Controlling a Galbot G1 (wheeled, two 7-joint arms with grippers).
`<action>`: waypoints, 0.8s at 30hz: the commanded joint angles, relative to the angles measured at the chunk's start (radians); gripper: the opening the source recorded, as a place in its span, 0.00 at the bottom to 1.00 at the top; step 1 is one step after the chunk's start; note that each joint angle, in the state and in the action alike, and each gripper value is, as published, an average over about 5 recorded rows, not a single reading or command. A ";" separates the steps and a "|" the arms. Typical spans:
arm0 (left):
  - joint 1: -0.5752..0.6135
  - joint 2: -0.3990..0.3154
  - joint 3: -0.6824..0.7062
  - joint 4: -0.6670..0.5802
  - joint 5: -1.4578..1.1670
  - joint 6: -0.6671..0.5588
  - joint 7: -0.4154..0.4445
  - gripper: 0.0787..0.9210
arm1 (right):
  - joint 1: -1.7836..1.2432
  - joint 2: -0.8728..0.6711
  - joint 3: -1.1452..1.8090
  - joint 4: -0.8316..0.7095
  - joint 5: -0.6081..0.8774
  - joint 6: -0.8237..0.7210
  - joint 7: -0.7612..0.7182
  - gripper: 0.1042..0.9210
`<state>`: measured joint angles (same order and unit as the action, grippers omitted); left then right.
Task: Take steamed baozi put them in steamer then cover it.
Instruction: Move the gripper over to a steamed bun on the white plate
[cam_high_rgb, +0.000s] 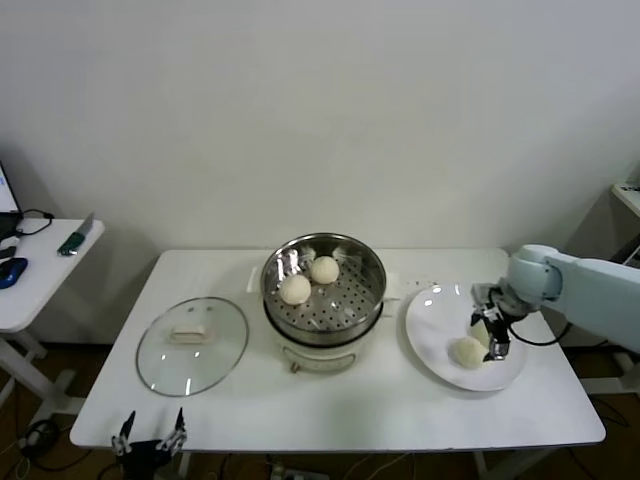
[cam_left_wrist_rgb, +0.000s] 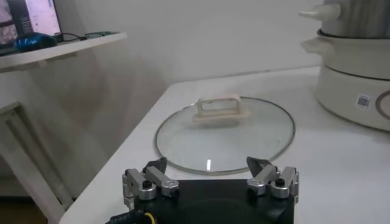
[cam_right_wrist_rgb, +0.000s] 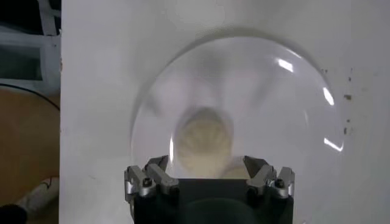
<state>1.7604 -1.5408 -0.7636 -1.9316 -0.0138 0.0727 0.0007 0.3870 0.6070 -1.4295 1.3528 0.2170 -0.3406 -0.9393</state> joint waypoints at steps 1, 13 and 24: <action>0.001 0.002 0.000 0.001 0.001 0.000 0.000 0.88 | -0.159 0.021 0.105 -0.054 -0.048 -0.011 0.017 0.88; 0.005 0.002 0.003 0.004 0.000 -0.006 -0.003 0.88 | -0.216 0.058 0.183 -0.101 -0.071 -0.017 0.041 0.88; 0.002 0.002 0.004 0.007 -0.001 -0.009 -0.004 0.88 | -0.205 0.052 0.179 -0.101 -0.071 -0.012 0.038 0.88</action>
<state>1.7630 -1.5380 -0.7605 -1.9268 -0.0139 0.0645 -0.0029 0.2035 0.6548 -1.2735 1.2636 0.1540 -0.3521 -0.9061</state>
